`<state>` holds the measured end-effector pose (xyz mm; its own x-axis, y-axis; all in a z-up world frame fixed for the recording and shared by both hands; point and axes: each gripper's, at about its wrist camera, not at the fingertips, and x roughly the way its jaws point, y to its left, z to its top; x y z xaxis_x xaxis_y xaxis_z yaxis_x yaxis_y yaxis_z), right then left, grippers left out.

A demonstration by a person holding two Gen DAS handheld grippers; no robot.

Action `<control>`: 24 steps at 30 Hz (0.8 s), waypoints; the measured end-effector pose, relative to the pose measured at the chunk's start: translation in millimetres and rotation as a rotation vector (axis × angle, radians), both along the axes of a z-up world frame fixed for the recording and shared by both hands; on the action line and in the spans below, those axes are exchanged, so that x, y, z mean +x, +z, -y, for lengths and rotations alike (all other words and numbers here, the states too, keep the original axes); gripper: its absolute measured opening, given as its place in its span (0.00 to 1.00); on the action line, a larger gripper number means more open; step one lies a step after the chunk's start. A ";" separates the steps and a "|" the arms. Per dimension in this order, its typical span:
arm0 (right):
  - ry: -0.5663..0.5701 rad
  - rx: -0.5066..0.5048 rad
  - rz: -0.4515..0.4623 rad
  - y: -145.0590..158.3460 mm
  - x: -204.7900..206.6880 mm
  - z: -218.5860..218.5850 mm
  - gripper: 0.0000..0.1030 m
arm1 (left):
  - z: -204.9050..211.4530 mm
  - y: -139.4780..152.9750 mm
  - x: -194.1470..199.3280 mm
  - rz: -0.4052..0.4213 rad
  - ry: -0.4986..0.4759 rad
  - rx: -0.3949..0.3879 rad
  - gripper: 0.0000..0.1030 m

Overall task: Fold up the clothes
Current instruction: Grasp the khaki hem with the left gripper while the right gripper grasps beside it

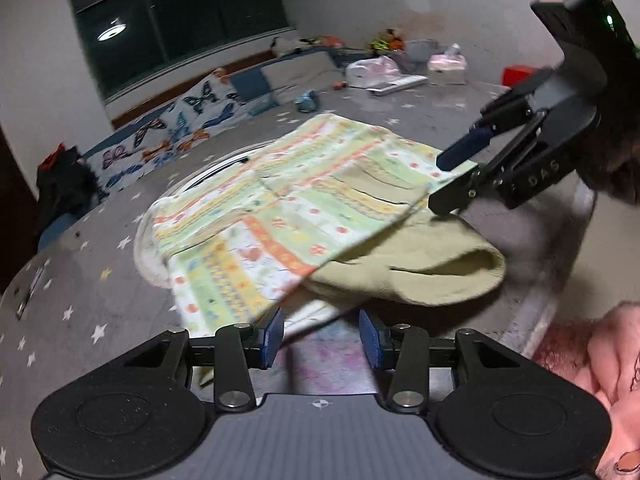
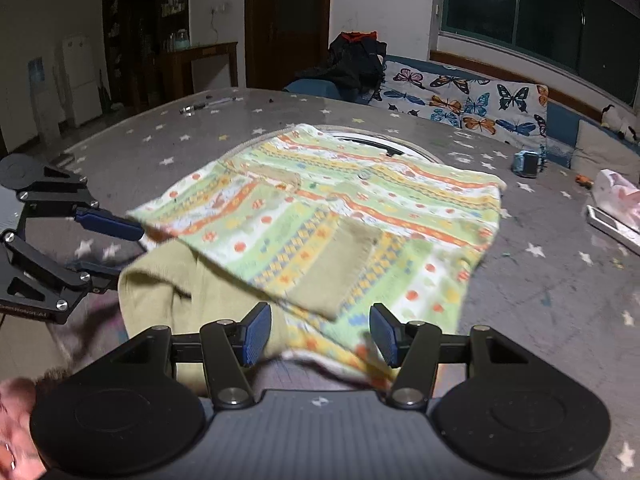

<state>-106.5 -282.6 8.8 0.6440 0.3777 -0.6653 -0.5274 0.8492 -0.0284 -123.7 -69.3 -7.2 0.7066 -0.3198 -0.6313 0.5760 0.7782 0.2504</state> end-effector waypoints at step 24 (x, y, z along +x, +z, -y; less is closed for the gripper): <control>0.144 -0.091 0.061 -10.6 -25.0 -5.0 0.64 | 2.3 21.4 50.6 -0.059 0.039 -0.272 0.05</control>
